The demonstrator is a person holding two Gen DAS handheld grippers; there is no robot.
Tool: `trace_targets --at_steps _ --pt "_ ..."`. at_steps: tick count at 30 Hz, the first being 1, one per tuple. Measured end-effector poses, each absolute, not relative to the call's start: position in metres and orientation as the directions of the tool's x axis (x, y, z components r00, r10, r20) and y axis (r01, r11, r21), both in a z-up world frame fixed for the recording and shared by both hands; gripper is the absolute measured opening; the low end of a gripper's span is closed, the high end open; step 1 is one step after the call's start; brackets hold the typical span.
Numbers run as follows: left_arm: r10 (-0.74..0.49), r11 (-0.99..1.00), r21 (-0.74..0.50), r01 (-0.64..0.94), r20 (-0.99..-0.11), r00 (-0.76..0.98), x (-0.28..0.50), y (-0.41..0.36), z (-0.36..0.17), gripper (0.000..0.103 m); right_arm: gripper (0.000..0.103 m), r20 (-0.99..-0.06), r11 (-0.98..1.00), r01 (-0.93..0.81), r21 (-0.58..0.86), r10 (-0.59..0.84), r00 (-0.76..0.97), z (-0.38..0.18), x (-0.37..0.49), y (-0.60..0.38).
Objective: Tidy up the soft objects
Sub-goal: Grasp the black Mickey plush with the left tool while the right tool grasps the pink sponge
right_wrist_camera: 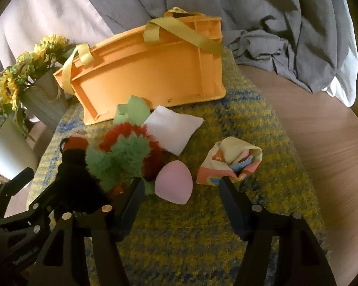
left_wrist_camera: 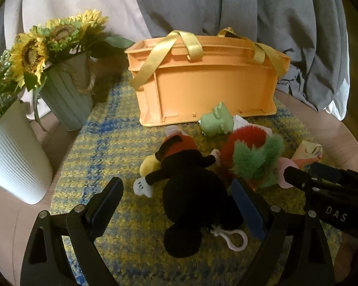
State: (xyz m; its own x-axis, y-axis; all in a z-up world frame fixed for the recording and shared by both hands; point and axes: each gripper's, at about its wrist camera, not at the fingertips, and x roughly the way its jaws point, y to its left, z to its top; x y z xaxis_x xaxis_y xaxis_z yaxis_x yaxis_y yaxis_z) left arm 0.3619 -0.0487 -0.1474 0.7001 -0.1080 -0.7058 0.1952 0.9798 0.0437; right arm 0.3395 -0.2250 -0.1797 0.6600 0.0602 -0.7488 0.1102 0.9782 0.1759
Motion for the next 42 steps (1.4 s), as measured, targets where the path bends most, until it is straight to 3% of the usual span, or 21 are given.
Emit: trace_targets --at_steps 8,11,17,19,20,23,42 --pt "-0.131 0.974 0.03 0.225 -0.736 0.664 0.377 -0.054 -0.159 0.092 0.064 -0.766 0.979 0.11 0.174 0.064 0.64 -0.189 0.352 -0.223" --pt "-0.13 0.974 0.03 0.226 -0.742 0.658 0.382 -0.055 -0.162 0.09 0.058 -0.777 0.977 0.116 0.179 0.068 0.626 -0.193 0.357 -0.224" --pt "-0.153 0.969 0.013 0.248 -0.756 0.636 0.385 -0.057 -0.168 0.074 0.05 -0.793 0.973 0.117 0.2 0.09 0.602 -0.198 0.362 -0.225" --pt "-0.166 0.965 0.01 0.263 -0.754 0.636 0.384 -0.058 -0.167 0.059 0.047 -0.796 0.972 0.111 0.208 0.102 0.596 -0.199 0.362 -0.225" --pt "-0.178 0.962 0.002 0.274 -0.755 0.632 0.384 -0.059 -0.167 0.057 0.046 -0.797 0.972 0.107 0.209 0.107 0.594 -0.199 0.362 -0.224" --pt "-0.179 0.961 0.003 0.275 -0.753 0.633 0.382 -0.058 -0.167 0.056 0.039 -0.796 0.972 0.095 0.214 0.117 0.594 -0.198 0.36 -0.223" --pt "-0.199 0.971 -0.046 0.236 -0.703 0.683 0.34 -0.045 -0.132 0.054 0.038 -0.744 0.974 0.064 0.218 0.124 0.656 -0.158 0.324 -0.217"
